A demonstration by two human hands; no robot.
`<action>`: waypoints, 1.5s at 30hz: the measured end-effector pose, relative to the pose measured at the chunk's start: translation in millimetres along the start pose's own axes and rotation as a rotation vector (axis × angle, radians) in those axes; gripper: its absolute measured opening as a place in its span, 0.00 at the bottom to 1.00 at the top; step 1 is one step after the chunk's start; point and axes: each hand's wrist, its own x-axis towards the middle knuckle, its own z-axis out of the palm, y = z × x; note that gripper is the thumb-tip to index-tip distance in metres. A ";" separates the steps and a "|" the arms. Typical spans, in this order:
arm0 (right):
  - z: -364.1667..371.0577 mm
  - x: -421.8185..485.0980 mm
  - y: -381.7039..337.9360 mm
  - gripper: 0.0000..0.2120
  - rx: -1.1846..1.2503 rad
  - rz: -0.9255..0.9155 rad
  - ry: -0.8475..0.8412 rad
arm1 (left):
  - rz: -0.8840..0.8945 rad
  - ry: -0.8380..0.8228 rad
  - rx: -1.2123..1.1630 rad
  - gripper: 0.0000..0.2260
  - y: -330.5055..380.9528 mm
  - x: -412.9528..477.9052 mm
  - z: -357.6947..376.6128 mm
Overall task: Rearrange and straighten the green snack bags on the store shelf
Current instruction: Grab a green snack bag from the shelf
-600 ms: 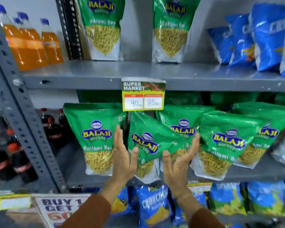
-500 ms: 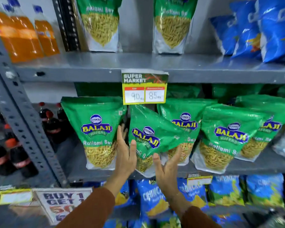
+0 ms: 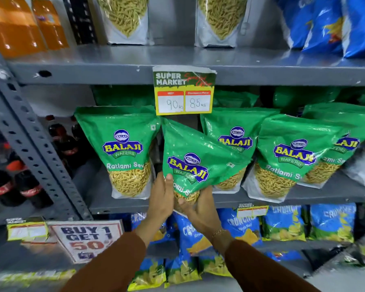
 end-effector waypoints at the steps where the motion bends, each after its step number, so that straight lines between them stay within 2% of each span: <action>1: -3.1 -9.5 -2.8 0.40 0.005 -0.016 0.006 | 0.025 0.047 -0.003 0.30 3.5 -10.8 2.0; 4: -13.3 -34.3 -19.5 0.38 0.067 -0.056 0.085 | 0.109 0.181 0.010 0.31 16.4 -37.5 6.0; 7: -29.9 -44.8 -47.9 0.35 0.122 -0.128 0.195 | 0.205 0.275 -0.086 0.31 48.8 -56.0 4.6; 9: -43.5 -38.8 -77.9 0.30 0.136 -0.195 0.261 | 0.285 0.393 -0.149 0.26 82.1 -62.2 -2.9; 11: -58.0 -24.3 -117.6 0.24 0.194 -0.280 0.320 | 0.366 0.530 -0.161 0.17 121.5 -61.4 -16.5; 12: -64.8 -13.8 -139.6 0.23 0.216 -0.327 0.339 | 0.391 0.562 -0.164 0.16 142.9 -58.2 -26.7; 14: -78.2 9.0 -187.0 0.27 0.208 -0.410 0.363 | 0.440 0.577 -0.122 0.19 184.2 -45.5 -51.5; 17: -98.9 44.6 -250.6 0.35 0.178 -0.467 0.368 | 0.545 0.559 -0.080 0.17 234.0 -25.5 -89.7; 18: -105.5 57.8 -270.7 0.36 0.171 -0.482 0.370 | 0.614 0.563 -0.044 0.20 250.2 -20.0 -101.4; 19: -111.1 69.5 -286.9 0.35 0.174 -0.485 0.357 | 0.669 0.577 0.016 0.24 262.6 -14.7 -109.7; 21: -115.9 93.3 -309.8 0.25 0.229 -0.462 0.283 | 0.714 0.590 0.083 0.27 284.5 -6.3 -122.4; 26: -101.7 151.4 -333.9 0.27 0.218 -0.465 0.064 | 0.592 0.485 0.061 0.17 297.4 51.2 -153.7; 28: -88.9 175.3 -325.4 0.27 0.159 -0.415 -0.022 | 0.576 0.452 0.092 0.20 285.8 77.9 -160.2; 31: -68.3 207.4 -309.3 0.35 0.144 -0.348 -0.102 | 0.527 0.445 0.137 0.27 265.4 112.1 -167.7; 35: -54.8 237.1 -302.3 0.46 0.173 -0.299 -0.162 | 0.491 0.404 0.128 0.26 253.9 139.4 -176.3; 37: -50.9 241.8 -304.0 0.48 0.204 -0.282 -0.205 | 0.482 0.392 0.133 0.23 251.2 148.3 -179.5; 40: -47.8 243.3 -303.1 0.41 0.226 -0.282 -0.246 | 0.511 0.387 0.129 0.20 247.7 151.9 -179.6; 43: -54.0 237.8 -304.2 0.27 0.177 -0.292 -0.290 | 0.495 0.364 0.133 0.23 242.5 152.1 -178.3; 45: -63.6 229.6 -300.4 0.24 0.059 -0.310 -0.227 | 0.482 0.390 0.229 0.26 236.7 148.3 -175.6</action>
